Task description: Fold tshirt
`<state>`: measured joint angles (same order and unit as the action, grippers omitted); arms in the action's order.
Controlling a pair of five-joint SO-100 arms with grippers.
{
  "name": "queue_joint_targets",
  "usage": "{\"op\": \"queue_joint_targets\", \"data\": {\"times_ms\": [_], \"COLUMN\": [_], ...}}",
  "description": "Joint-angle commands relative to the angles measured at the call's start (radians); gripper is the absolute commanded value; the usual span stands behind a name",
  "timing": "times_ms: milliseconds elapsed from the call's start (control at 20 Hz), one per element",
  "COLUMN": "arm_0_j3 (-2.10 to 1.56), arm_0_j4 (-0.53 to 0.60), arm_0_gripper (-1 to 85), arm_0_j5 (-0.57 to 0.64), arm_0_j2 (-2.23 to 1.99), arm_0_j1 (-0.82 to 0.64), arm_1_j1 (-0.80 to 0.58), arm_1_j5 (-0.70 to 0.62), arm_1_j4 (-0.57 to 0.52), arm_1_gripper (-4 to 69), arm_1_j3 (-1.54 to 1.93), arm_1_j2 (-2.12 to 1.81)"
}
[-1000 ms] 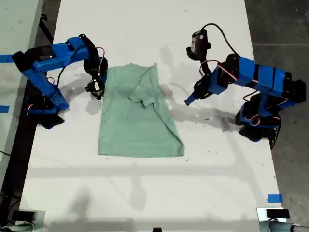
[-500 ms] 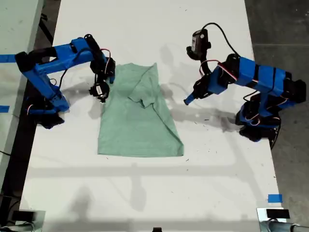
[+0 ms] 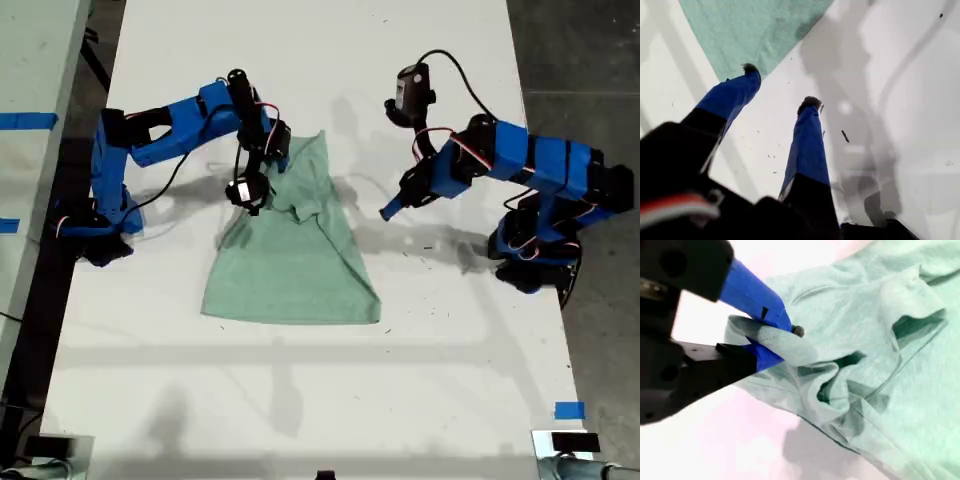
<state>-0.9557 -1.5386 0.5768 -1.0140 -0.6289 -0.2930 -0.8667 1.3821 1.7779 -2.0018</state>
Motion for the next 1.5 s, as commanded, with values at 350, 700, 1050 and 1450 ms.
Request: {"op": "queue_joint_targets", "data": {"times_ms": [350,700,1050,1450], "arm_0_j3": [0.064,0.061,-0.015,-0.086], "arm_0_j4": [0.077,-0.063,-0.121,-0.041], "arm_0_gripper": [42.5,37.6,28.9,29.6], "arm_0_j5": [0.107,0.035,-0.311,-0.715], "arm_0_j2": [-0.035,-0.236,-0.345,-0.359], "arm_0_j1": [0.083,0.092,0.42,0.716], "arm_1_j1": [0.006,0.057,0.21,0.388], "arm_1_j5": [0.017,0.049,0.163,0.324], "arm_1_j4": [-0.026,-0.017,-0.014,-0.095], "arm_1_gripper": [20.4,20.4,20.2,22.5], "arm_1_j3": [-0.005,-0.037,-0.107,-0.137], "arm_1_j2": [-0.049,-0.043,-0.002,0.114]}}
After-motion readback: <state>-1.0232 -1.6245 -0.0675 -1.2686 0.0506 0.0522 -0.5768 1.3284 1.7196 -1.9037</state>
